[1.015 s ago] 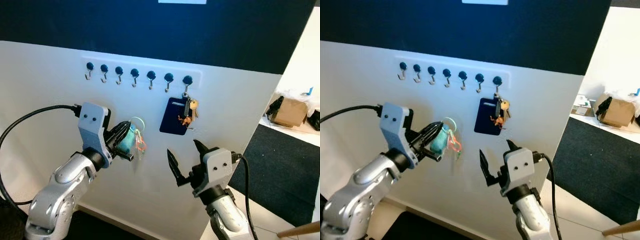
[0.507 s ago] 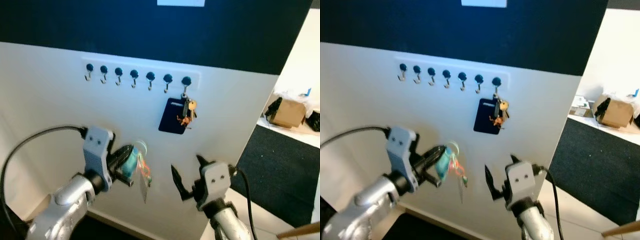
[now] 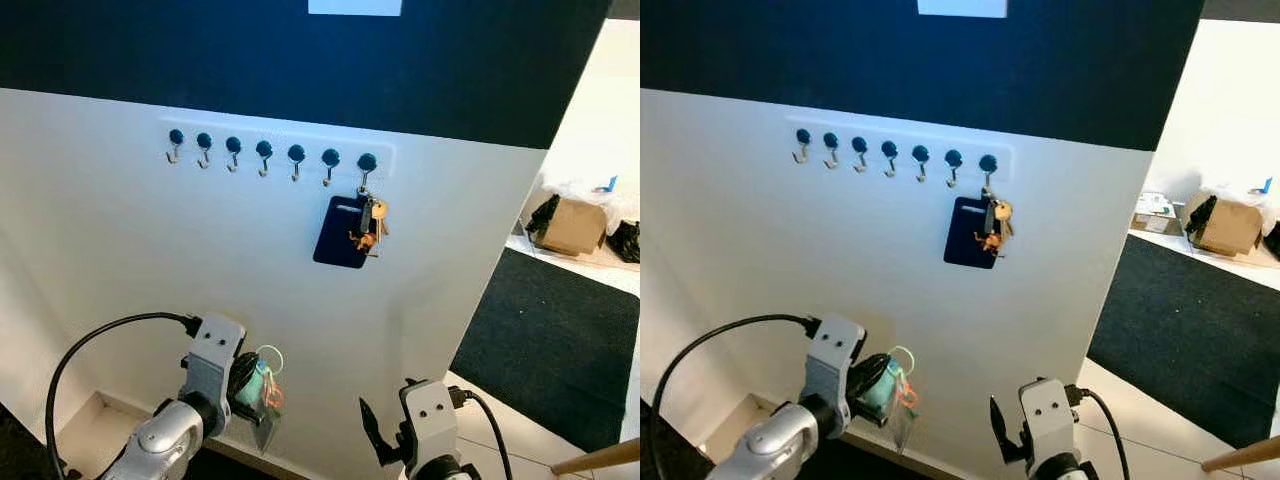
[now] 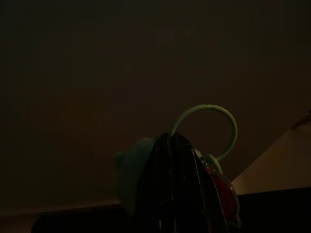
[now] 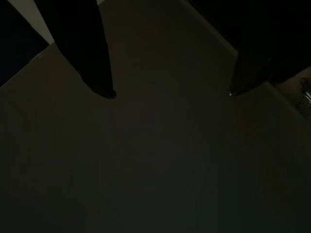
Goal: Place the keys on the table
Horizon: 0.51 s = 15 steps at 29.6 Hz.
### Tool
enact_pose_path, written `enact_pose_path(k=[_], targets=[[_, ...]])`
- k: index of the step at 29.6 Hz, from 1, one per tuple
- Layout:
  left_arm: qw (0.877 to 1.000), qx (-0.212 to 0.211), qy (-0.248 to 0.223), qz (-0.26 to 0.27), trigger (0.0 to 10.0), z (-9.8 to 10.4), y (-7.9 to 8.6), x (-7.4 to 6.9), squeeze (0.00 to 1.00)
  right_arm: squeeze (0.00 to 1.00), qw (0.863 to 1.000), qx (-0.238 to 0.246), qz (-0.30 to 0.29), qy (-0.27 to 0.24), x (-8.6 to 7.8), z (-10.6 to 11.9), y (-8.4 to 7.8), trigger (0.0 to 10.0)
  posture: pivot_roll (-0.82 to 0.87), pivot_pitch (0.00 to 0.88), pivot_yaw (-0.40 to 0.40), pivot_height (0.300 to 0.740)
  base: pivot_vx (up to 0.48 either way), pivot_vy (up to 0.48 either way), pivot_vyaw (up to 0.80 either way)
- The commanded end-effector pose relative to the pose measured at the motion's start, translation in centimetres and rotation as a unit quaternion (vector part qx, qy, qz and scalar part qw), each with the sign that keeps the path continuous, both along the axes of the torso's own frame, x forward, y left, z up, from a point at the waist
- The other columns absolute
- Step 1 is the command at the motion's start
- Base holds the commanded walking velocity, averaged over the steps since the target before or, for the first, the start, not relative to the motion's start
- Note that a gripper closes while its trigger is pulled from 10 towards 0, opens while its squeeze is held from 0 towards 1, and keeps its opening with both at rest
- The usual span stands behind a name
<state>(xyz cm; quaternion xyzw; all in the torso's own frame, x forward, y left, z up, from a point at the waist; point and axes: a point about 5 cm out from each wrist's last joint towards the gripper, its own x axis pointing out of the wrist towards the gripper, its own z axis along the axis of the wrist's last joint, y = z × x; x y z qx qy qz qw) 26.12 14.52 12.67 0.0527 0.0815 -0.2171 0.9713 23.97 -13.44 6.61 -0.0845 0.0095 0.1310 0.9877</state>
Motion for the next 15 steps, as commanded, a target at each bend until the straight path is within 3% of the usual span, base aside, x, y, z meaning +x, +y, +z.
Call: enact_pose_path(k=[1,9,15], targets=[[1.0,0.005,0.002,0.002,10.0,-0.41,0.15,-0.19,0.0,0.0,1.0,-0.001,-0.003,0.002,-0.03,-0.32,-0.01,10.0,0.04,0.1,0.041,0.74,0.0,0.0,0.0],[1.0,0.006,-0.007,0.01,10.0,-0.75,0.23,-0.16,0.0,0.0,1.0,0.006,0.002,0.004,0.02,-0.68,0.25,10.0,0.05,0.101,0.036,0.74,0.0,0.0,0.0],[1.0,0.007,-0.008,0.011,10.0,-0.85,0.25,-0.21,0.0,0.0,1.0,0.013,0.001,0.007,0.07,-0.75,0.19,10.0,0.05,0.103,0.035,0.74,0.0,0.0,-0.79]])
